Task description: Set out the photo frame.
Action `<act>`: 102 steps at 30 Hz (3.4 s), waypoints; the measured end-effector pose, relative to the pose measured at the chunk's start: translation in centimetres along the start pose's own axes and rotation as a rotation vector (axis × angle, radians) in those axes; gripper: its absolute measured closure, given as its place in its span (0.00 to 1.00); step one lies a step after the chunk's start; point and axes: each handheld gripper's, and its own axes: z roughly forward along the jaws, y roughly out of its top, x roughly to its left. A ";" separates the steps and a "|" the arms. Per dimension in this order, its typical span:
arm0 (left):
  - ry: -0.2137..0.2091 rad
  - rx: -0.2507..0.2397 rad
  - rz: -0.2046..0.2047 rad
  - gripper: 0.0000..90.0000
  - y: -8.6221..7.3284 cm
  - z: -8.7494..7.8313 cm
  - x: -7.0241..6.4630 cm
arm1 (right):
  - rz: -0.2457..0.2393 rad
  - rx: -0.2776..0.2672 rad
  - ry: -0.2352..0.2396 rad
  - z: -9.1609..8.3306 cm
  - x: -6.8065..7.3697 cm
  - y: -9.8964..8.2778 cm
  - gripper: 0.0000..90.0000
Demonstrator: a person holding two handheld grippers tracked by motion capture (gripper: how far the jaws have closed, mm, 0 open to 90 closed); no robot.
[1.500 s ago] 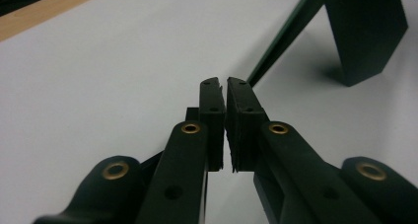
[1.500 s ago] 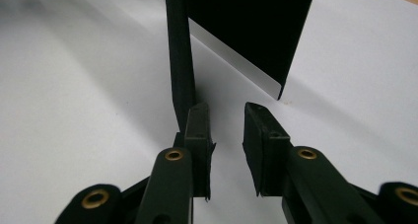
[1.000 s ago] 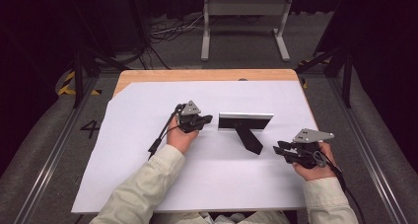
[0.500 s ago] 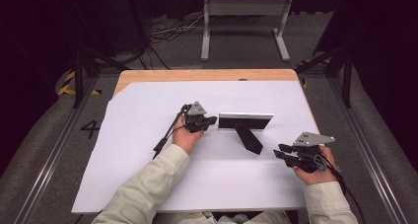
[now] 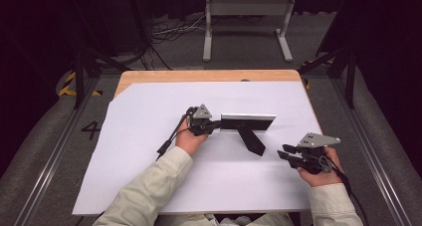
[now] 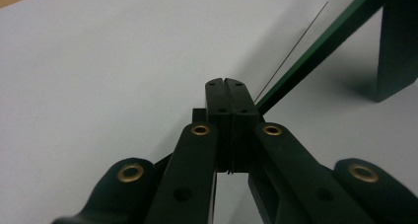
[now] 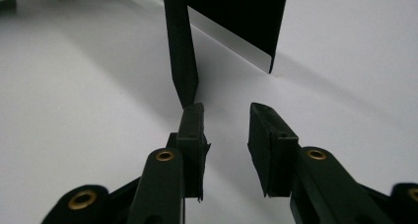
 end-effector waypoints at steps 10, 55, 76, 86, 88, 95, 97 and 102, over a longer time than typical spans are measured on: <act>-0.026 0.022 0.023 1.00 -0.1 -0.1 0.3 | 0.000 -0.005 0.000 -0.1 -0.1 0.1 0.73; -0.144 0.102 0.215 1.00 0.1 -0.8 -0.2 | 0.000 -0.024 -0.005 -0.7 -0.8 0.5 0.70; -0.227 0.159 0.314 1.00 0.4 -1.1 -2.0 | 0.004 0.032 -0.029 -1.3 -1.5 0.4 0.75; -0.278 0.198 0.360 1.00 0.6 -1.0 -3.4 | 0.017 0.053 -0.040 -1.8 -1.6 0.7 0.78; -0.291 0.200 0.364 1.00 0.6 -0.9 -3.7 | 0.017 0.053 -0.042 -1.9 -1.6 0.7 0.78; -0.326 0.216 0.363 1.00 0.6 -0.9 -4.2 | 0.011 0.055 -0.046 -2.2 -1.3 1.0 0.79; -0.336 0.218 0.368 1.00 0.6 -0.8 -4.4 | 0.007 0.056 -0.044 -2.3 -1.2 1.1 0.79; -0.351 0.244 0.395 1.00 0.9 -0.8 -5.0 | 0.005 0.063 -0.041 -2.4 -1.2 1.2 0.79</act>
